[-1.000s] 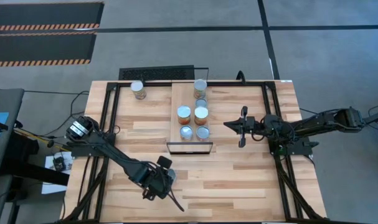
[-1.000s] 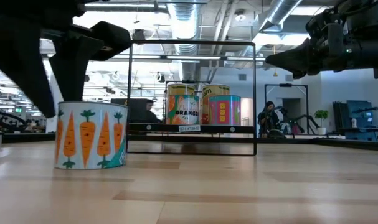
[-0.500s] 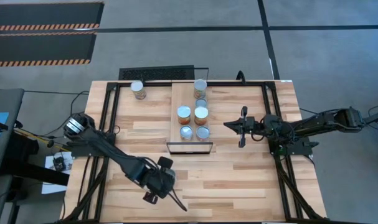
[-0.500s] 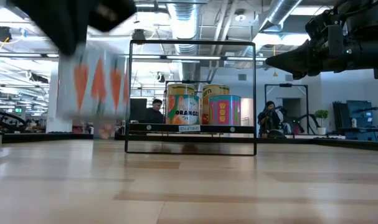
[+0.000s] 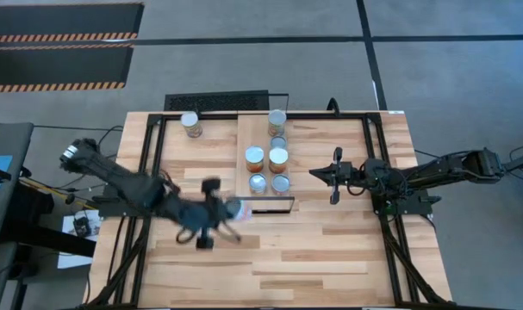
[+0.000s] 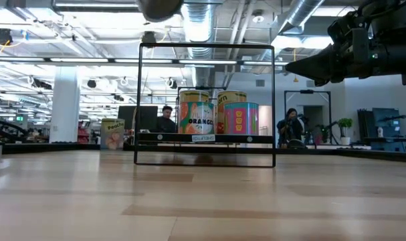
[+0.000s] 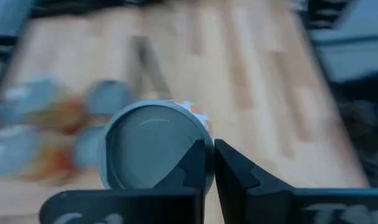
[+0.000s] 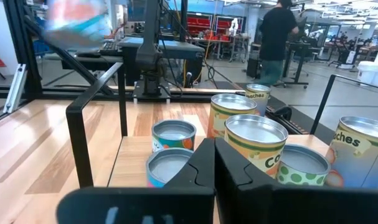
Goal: Pick and place cans onto a shelf
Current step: Put the canned carrots on the shelf
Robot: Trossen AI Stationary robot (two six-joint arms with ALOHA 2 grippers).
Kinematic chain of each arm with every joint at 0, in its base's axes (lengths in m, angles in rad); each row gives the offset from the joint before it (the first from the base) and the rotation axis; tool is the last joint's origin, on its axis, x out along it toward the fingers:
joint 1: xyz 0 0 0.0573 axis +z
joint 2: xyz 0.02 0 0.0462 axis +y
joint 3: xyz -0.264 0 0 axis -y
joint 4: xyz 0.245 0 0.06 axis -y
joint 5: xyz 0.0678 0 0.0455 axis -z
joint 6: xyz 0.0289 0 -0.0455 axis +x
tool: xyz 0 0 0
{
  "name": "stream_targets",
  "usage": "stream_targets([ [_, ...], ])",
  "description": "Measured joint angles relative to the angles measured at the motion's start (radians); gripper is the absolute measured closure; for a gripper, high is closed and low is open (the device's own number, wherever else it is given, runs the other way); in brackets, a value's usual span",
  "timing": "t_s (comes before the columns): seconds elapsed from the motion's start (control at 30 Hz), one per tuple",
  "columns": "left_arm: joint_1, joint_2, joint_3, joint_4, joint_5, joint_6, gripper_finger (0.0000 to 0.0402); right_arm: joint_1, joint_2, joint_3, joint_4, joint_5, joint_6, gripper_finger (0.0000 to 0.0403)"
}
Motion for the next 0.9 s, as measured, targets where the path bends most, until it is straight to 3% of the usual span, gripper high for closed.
stream_targets([
  [0.17, 0.206, -0.071, 0.000, -0.037, -0.009, 0.103, 0.0399, 0.000, 0.000, 0.000, 0.000, 0.000, -0.002, 0.0390],
  [0.57, 0.823, -0.001, -0.002, -0.061, 0.249, 0.475, 0.0399, 0.000, 0.000, 0.000, -0.002, 0.000, -0.006, 0.0391],
  [0.73, 0.956, 0.097, -0.025, -0.025, 0.367, 0.605, 0.0399, 0.000, 0.000, 0.000, -0.002, 0.000, -0.011, 0.0391],
  [0.9, 0.978, 0.210, -0.046, 0.011, 0.446, 0.740, 0.0399, 0.000, 0.000, 0.000, -0.002, 0.000, -0.011, 0.0391],
])
